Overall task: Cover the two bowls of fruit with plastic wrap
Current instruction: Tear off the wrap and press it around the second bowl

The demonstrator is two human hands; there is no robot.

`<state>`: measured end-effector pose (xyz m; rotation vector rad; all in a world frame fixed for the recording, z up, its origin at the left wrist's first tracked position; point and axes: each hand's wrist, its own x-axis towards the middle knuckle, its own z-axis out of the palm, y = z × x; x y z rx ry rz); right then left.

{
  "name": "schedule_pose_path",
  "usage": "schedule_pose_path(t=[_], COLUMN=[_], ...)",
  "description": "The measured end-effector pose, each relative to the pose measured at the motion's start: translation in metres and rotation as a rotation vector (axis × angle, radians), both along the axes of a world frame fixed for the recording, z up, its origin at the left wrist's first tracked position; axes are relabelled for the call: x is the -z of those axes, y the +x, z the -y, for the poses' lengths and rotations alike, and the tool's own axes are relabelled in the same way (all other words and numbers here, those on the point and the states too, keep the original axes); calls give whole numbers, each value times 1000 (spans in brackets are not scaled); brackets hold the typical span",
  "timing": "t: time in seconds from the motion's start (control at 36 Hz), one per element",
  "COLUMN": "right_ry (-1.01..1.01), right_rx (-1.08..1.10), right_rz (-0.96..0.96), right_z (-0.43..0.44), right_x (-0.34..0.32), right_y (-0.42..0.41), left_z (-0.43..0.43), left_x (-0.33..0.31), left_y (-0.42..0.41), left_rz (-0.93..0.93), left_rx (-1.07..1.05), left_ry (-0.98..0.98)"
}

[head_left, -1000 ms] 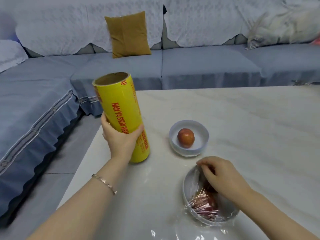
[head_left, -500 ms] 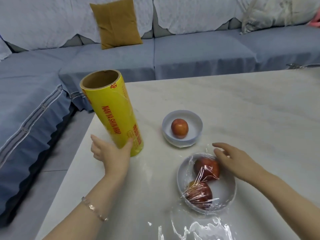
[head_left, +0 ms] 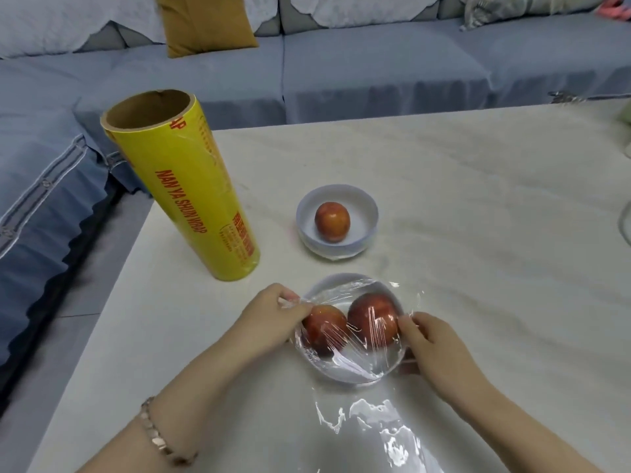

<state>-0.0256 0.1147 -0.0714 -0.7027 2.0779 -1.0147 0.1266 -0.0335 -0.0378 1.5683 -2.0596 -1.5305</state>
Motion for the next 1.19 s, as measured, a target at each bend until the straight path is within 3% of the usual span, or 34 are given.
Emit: schedule_pose_path(t=[0.11, 0.19, 0.28, 0.36, 0.47, 0.56, 0.67, 0.92, 1.19], right_ry=[-54, -39, 5, -160, -275, -227, -234, -344, -455], right_rx=[87, 44, -18, -72, -416, -578, -623, -552, -257], right_rz=[178, 161, 26, -296, -469, -410, -275, -296, 159], right_z=[-8, -12, -9, 4, 36, 59, 73, 66, 67], right_x=[-4, -7, -9, -23, -41, -45, -41, -39, -43], right_y=[20, 15, 4, -6, -14, -12, -10, -13, -8], left_z=[12, 15, 14, 9, 6, 6, 4, -1, -5], left_x=[-9, -18, -25, -28, -30, -33, -35, -36, -43], left_y=[3, 4, 3, 2, 1, -1, -2, -2, -1], left_rz=[5, -98, -225, -318, -435, -511, -511, -469, -374], left_rx=[17, -12, -40, -84, -209, -258, -228, -202, -66], left_ry=[44, 146, 238, 281, 323, 279, 215, 161, 77])
